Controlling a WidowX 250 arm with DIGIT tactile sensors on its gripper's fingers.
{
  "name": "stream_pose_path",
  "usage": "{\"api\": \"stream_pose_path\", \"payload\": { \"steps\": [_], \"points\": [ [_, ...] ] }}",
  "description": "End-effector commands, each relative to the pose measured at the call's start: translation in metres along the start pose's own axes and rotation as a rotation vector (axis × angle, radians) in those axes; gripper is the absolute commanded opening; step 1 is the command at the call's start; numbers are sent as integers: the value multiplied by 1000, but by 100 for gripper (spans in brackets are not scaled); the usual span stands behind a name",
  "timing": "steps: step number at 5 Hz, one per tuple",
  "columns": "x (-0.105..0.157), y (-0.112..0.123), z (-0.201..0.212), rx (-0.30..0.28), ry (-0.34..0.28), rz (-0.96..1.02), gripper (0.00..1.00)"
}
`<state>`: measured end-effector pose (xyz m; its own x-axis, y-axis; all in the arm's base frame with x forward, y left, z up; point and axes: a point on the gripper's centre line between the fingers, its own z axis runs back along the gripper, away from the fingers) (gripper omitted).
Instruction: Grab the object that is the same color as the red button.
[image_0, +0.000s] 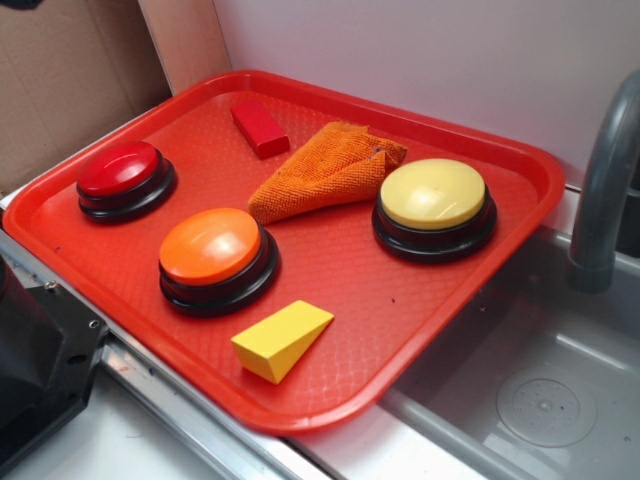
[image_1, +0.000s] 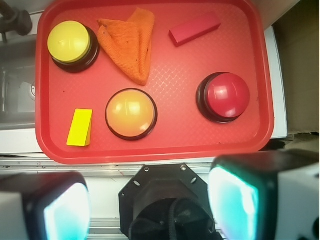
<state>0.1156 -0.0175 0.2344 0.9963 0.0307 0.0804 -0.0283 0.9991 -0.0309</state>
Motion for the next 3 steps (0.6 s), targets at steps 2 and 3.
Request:
{"api": "stream_pose_path", "payload": {
  "steps": [2, 3],
  "points": [
    [43, 10, -7, 28, -138, 173, 100],
    [69, 16, -20, 116, -241, 413, 100]
  ]
}}
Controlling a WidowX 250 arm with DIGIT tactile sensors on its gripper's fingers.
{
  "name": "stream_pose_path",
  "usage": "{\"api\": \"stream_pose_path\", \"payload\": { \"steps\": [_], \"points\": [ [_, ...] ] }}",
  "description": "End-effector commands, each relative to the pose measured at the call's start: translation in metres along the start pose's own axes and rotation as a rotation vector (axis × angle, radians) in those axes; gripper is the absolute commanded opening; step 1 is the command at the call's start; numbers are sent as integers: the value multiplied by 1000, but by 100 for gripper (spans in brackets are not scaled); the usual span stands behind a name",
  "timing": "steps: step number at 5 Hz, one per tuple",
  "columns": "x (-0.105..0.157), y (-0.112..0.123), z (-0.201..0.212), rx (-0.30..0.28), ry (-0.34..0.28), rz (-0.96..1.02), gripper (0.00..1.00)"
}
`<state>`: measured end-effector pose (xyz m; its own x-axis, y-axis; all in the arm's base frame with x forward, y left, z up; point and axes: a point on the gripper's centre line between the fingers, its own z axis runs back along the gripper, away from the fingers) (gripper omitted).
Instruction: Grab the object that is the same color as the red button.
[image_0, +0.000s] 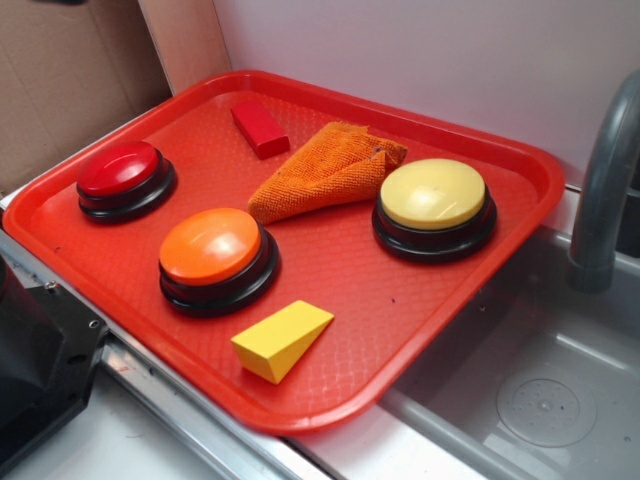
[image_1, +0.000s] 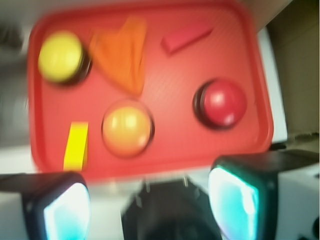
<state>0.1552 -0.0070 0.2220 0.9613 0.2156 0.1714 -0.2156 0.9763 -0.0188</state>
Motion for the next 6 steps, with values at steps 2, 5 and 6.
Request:
{"api": "stream_pose_path", "payload": {
  "steps": [2, 5, 6],
  "points": [
    [72, 21, -57, 142, -176, 599, 100],
    [92, 61, -130, 227, -246, 745, 100],
    [98, 65, -151, 236, -229, 830, 100]
  ]
}}
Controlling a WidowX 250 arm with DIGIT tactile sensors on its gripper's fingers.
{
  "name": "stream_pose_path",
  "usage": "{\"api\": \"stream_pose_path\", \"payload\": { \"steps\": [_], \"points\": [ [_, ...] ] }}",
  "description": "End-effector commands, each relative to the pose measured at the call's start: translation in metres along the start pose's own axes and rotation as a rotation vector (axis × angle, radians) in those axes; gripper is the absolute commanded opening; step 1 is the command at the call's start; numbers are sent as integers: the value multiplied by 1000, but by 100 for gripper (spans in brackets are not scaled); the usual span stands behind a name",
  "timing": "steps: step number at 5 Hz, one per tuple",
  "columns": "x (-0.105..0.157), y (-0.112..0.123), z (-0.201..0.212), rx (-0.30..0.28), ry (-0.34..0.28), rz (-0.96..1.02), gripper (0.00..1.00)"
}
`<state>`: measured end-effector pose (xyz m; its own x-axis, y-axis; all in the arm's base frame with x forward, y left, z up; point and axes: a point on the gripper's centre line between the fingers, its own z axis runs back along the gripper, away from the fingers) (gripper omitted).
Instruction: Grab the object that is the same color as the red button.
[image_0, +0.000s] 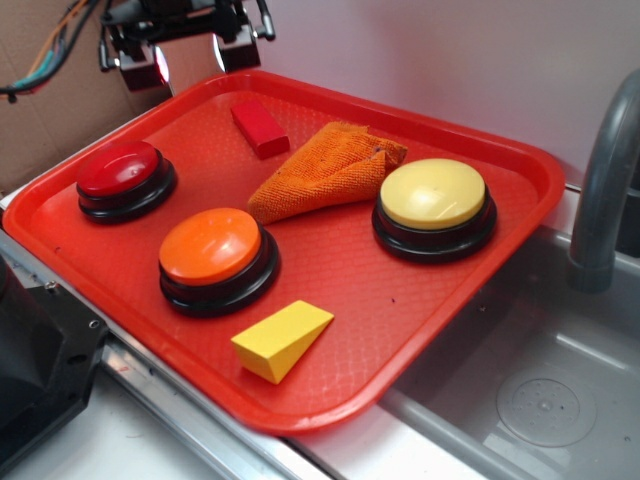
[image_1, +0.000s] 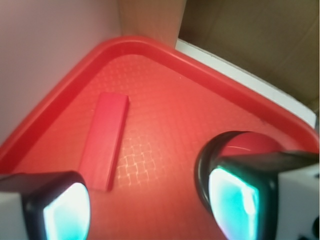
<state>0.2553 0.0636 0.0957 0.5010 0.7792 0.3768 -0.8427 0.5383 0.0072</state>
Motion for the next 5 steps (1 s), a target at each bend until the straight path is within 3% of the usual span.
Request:
{"api": "stream_pose_path", "payload": {
  "steps": [1, 3, 5],
  "points": [
    [14, -7, -24, 5, 29, 144, 100],
    [27, -21, -34, -46, 35, 167, 100],
    [29, -31, -58, -17, 83, 149, 100]
  ]
}}
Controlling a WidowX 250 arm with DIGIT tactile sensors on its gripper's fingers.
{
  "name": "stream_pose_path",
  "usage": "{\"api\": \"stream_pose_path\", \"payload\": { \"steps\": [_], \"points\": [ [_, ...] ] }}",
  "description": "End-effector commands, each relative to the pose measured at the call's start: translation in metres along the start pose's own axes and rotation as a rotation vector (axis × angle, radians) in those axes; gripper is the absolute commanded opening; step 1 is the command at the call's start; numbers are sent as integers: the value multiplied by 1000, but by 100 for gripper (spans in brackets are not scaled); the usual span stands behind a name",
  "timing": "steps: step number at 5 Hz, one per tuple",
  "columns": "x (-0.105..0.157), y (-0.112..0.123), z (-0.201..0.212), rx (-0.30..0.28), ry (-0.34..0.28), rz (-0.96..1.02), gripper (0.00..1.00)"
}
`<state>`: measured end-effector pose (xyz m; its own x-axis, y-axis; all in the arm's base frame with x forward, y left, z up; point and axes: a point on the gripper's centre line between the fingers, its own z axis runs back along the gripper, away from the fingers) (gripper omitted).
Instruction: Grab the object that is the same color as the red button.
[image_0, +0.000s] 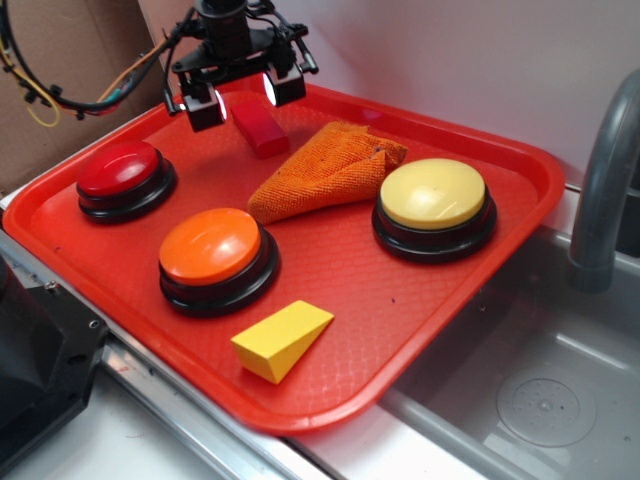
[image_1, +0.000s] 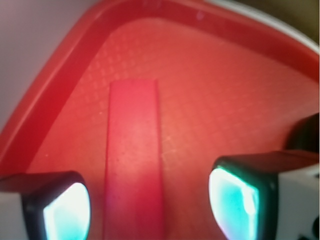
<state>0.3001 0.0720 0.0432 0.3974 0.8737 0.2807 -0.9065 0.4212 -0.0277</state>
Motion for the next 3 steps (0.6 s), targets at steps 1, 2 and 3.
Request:
{"api": "stream_pose_path", "payload": {
  "steps": [1, 2, 3],
  "points": [
    [16, -2, -9, -10, 21, 12, 100],
    [12, 2, -17, 23, 44, -2, 98],
    [8, 23, -31, 13, 63, -20, 0]
  ]
}}
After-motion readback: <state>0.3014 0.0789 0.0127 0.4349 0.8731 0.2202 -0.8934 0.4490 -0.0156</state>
